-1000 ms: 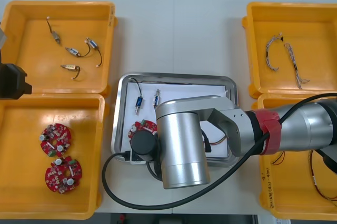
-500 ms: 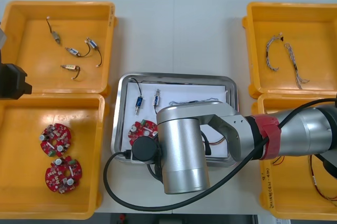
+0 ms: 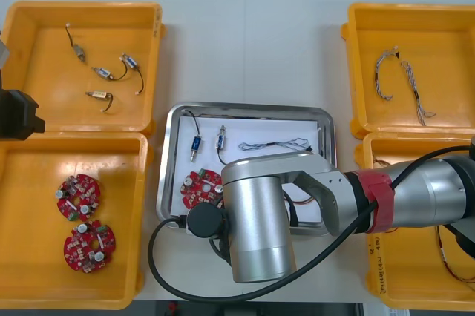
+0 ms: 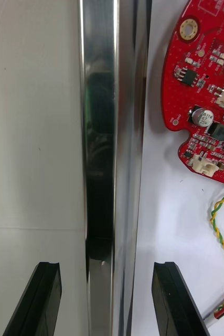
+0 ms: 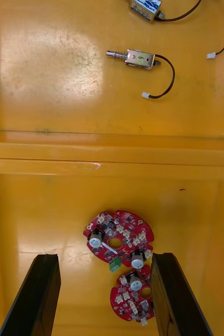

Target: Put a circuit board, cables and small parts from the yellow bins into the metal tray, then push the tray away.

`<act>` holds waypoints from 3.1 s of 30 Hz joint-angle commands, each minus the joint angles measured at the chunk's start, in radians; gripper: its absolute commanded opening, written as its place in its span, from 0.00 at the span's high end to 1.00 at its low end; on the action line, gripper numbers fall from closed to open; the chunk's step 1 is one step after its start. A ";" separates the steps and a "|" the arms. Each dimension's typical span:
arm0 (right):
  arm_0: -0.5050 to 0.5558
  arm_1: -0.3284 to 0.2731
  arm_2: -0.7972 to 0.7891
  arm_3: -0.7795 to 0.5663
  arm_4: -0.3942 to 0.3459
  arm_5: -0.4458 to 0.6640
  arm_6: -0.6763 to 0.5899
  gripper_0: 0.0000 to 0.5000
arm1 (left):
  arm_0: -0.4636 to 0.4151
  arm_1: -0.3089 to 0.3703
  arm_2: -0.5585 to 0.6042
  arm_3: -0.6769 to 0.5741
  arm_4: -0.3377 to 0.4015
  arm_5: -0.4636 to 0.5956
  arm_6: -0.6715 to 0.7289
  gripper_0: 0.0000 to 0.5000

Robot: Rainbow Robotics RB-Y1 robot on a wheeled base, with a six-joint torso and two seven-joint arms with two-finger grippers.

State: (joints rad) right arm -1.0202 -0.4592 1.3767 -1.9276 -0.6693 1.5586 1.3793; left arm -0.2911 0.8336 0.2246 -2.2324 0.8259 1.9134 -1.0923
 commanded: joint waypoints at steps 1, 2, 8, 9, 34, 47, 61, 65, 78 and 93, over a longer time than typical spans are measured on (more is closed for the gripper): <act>0.011 0.030 0.022 -0.005 0.013 -0.011 -0.023 0.00 | 0.016 0.007 0.029 -0.032 -0.007 0.006 -0.090 0.00; 0.011 0.030 0.027 -0.005 0.016 -0.011 -0.023 0.00 | 0.016 0.007 0.029 -0.032 -0.007 0.006 -0.090 0.00; 0.011 0.034 0.045 0.009 0.050 -0.026 -0.022 0.00 | 0.016 0.007 0.029 -0.032 -0.007 0.006 -0.090 0.00; 0.011 0.037 0.044 0.016 0.050 -0.029 -0.020 0.00 | 0.016 0.007 0.029 -0.032 -0.007 0.006 -0.090 0.00; 0.011 0.051 0.042 -0.007 0.069 0.003 -0.036 0.11 | 0.016 0.007 0.029 -0.032 -0.007 0.006 -0.090 0.00; 0.009 0.051 0.042 -0.027 0.100 0.017 -0.037 1.00 | 0.016 0.007 0.029 -0.032 -0.007 0.006 -0.090 0.00; 0.005 0.024 0.016 -0.027 0.148 -0.002 -0.014 1.00 | 0.016 0.007 0.029 -0.032 -0.007 0.006 -0.090 0.00; -0.003 0.019 -0.002 -0.027 0.148 -0.002 -0.003 1.00 | 0.016 0.007 0.029 -0.032 -0.007 0.006 -0.090 0.00; -0.041 -0.018 -0.059 -0.027 0.160 -0.005 0.032 1.00 | 0.016 0.007 0.029 -0.032 -0.007 0.006 -0.090 0.00; -0.044 -0.042 -0.073 -0.008 0.287 -0.023 0.061 1.00 | 0.016 0.007 0.029 -0.032 -0.007 0.006 -0.090 0.00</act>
State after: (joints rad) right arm -1.0278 -0.4851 1.3420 -1.9180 -0.4076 1.5500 1.3834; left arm -0.2911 0.8336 0.2246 -2.2326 0.8259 1.9134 -1.0923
